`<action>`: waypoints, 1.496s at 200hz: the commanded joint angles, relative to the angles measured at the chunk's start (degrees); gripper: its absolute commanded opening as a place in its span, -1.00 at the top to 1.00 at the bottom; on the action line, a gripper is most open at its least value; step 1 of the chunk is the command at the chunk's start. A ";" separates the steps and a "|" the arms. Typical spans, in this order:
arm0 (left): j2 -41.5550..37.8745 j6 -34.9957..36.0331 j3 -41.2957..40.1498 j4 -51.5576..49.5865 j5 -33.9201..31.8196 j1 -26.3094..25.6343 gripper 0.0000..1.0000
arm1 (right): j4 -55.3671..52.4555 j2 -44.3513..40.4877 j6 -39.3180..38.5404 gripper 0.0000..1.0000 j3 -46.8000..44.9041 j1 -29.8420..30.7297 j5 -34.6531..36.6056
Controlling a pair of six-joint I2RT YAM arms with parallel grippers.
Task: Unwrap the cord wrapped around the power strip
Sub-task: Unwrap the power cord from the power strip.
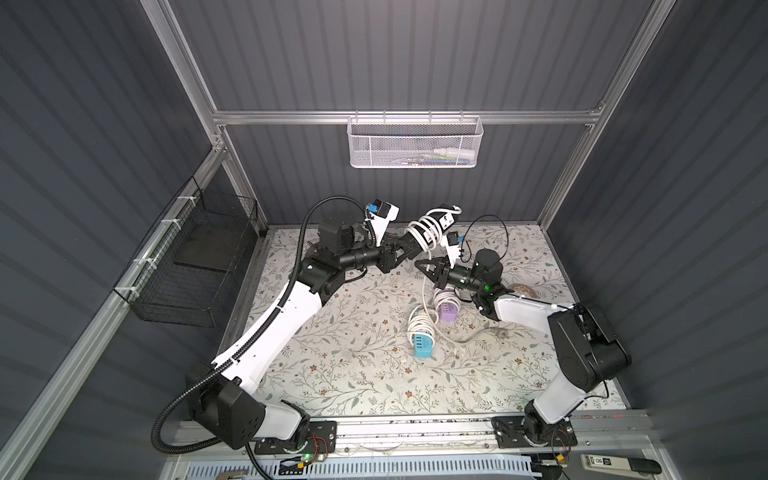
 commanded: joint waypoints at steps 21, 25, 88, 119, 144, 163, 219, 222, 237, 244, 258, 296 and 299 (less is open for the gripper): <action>-0.56 -0.66 2.12 3.25 2.96 0.11 1.00 | -7.61 -5.01 -1.07 1.00 0.87 -5.03 3.33; -0.38 -0.91 2.12 3.51 3.46 0.11 1.00 | -8.98 -5.28 -1.54 1.00 1.56 -5.44 3.52; 4.25 -1.71 -0.10 3.14 9.03 -0.32 1.00 | -23.66 -6.29 -3.22 1.00 16.69 -11.62 5.19; 6.52 -0.91 -0.10 2.06 8.71 -0.33 1.00 | -28.87 -8.20 -4.19 1.00 22.50 -13.41 4.25; 6.96 0.64 0.23 -0.05 4.69 -0.33 1.00 | -32.88 -12.16 -5.54 1.00 22.98 -14.47 3.80; 6.34 1.79 -0.11 -0.84 0.34 -0.21 1.00 | -35.15 -17.48 -5.49 1.00 19.53 -15.26 4.05; 3.57 3.54 -0.94 -0.25 -9.22 0.39 1.00 | -49.28 -36.25 -7.17 1.00 6.40 -16.19 9.23; 3.35 3.44 -1.02 -0.07 -9.42 0.44 1.00 | -50.11 -37.02 -7.23 1.00 5.78 -16.20 9.76; 2.48 3.11 -1.18 1.00 -9.46 0.46 1.00 | -53.76 -39.73 -7.18 1.00 2.70 -16.25 11.58; 2.19 2.83 -1.14 1.54 -8.98 0.47 1.00 | -54.49 -40.39 -6.68 1.00 0.97 -16.28 12.63; 1.75 2.21 -0.66 1.99 -7.36 0.52 1.00 | -54.56 -40.24 -6.01 1.00 -2.70 -16.30 13.83; 0.20 -0.01 0.43 4.33 0.19 0.48 1.00 | -48.00 -31.76 -3.00 1.00 -8.75 -16.37 15.52; 0.15 -0.22 0.45 4.42 0.83 0.47 1.00 | -47.47 -29.64 -2.82 1.00 -8.69 -16.37 15.54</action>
